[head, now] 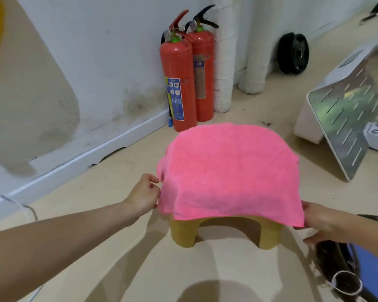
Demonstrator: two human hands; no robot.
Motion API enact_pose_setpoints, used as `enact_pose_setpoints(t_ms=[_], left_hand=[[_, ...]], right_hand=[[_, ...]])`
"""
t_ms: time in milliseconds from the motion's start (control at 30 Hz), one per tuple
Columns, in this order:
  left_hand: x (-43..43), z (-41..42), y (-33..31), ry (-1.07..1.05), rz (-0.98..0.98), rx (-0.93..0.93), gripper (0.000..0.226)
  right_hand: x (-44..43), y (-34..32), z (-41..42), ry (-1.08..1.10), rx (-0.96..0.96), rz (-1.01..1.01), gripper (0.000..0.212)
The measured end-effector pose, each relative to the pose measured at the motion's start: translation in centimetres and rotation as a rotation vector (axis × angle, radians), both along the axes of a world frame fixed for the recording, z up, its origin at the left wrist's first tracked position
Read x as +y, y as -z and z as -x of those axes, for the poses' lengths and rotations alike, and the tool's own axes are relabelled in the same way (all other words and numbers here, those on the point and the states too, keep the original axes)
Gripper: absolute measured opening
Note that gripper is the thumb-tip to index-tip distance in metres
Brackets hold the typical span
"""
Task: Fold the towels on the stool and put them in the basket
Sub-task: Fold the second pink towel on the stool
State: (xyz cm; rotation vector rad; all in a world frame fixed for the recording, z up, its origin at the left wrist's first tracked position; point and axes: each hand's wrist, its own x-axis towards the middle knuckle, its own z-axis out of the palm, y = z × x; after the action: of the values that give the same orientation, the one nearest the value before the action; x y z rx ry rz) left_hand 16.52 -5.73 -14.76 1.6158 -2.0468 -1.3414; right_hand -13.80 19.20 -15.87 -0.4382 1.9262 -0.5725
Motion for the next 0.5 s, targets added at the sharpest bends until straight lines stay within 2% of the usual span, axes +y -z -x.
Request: enact_pose_setpoints(t_ms=[100, 200, 300, 500], left_hand=[[0.6, -0.1, 1.3, 0.088, -0.209, -0.053, 0.038], [0.7, 0.2, 1.9, 0.149, -0.332, -0.085, 0.048], [0.6, 0.0, 2.1, 0.192, -0.380, -0.121, 0.034], [-0.7, -0.9, 1.6, 0.119, -0.428, 0.036, 0.032]], right_hand=[[-0.5, 0.0, 0.6, 0.090, -0.072, -0.001, 0.020], [-0.4, 0.3, 1.2, 0.118, -0.179, -0.051, 0.024], [-0.5, 1.1, 1.7, 0.163, -0.316, -0.036, 0.017], [-0.9, 2.5, 2.0, 0.187, -0.378, -0.051, 0.012]])
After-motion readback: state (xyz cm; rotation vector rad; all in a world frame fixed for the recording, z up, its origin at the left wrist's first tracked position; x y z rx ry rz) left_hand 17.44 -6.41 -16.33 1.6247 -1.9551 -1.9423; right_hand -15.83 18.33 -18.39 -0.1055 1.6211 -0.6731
